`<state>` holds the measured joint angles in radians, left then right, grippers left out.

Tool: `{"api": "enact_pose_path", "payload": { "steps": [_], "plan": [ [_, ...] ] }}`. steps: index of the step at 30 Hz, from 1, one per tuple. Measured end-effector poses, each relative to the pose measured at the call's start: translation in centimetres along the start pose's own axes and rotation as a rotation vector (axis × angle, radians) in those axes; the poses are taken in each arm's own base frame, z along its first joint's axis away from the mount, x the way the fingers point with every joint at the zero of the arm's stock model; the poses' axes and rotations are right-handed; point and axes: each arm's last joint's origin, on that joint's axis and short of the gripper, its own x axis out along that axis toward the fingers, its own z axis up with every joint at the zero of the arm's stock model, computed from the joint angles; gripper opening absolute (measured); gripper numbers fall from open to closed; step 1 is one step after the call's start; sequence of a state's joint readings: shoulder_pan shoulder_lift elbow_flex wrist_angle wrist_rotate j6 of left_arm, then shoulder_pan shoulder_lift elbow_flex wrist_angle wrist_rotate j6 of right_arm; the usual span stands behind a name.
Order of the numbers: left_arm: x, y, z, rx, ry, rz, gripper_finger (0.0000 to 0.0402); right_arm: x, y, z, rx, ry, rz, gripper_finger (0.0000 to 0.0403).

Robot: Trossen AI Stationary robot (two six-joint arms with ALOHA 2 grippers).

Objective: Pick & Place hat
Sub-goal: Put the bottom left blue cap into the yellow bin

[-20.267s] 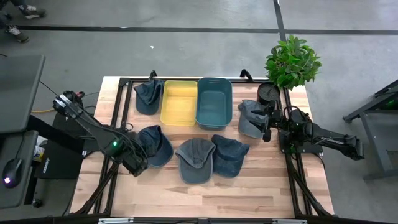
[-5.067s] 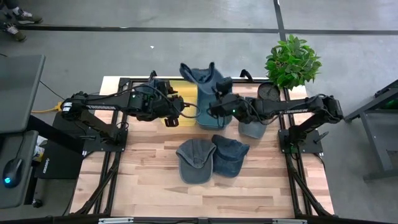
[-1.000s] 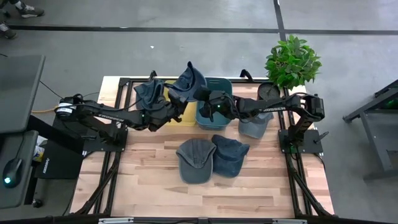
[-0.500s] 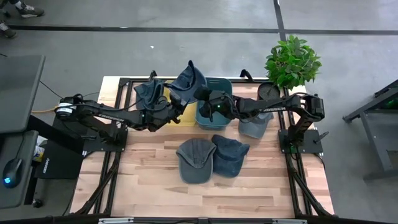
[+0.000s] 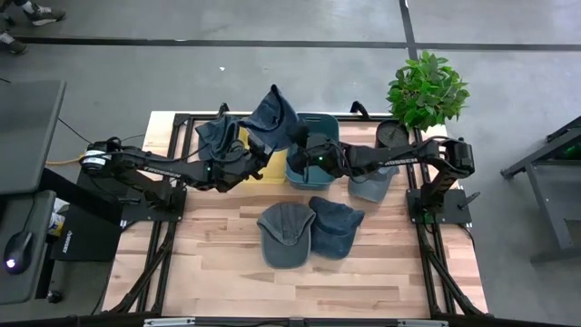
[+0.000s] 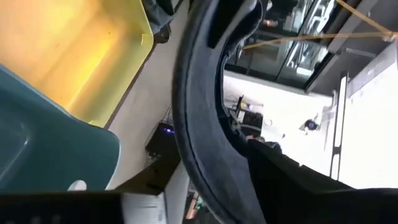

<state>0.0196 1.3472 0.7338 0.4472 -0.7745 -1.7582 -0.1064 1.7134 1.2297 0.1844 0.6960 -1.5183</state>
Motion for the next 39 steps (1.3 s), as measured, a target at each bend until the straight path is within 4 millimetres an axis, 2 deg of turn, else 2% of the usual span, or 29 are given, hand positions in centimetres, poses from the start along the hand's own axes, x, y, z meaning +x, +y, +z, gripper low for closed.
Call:
{"api": "enact_pose_path", "payload": {
  "steps": [8,16,23,27,34,39],
  "plan": [
    [0.0,0.1,0.1,0.058,-0.005,0.007,0.0006,-0.4,0.0,0.2,0.086,0.104,-0.014,0.0222],
    [0.2,-0.8,1.9,0.174,0.024,0.044,0.0006,-1.7,0.0,1.3,0.116,0.176,-0.033,0.0226],
    [-0.4,-1.5,4.6,0.3,0.084,0.155,0.0006,-3.0,-0.1,1.7,0.177,0.218,-0.044,0.0227],
    [-0.9,-1.9,6.2,0.364,0.153,0.216,0.0005,-4.6,-1.0,1.3,0.311,0.213,-0.057,0.0227],
    [-1.4,-1.8,9.0,0.454,0.27,0.345,0.0005,-8.2,-2.8,-0.6,0.577,0.209,-0.06,0.0227],
    [-1.3,-1.5,10.6,0.501,0.367,0.406,0.0005,-10.8,-3.2,-2.0,0.739,0.194,-0.024,0.0226]
  ]
}}
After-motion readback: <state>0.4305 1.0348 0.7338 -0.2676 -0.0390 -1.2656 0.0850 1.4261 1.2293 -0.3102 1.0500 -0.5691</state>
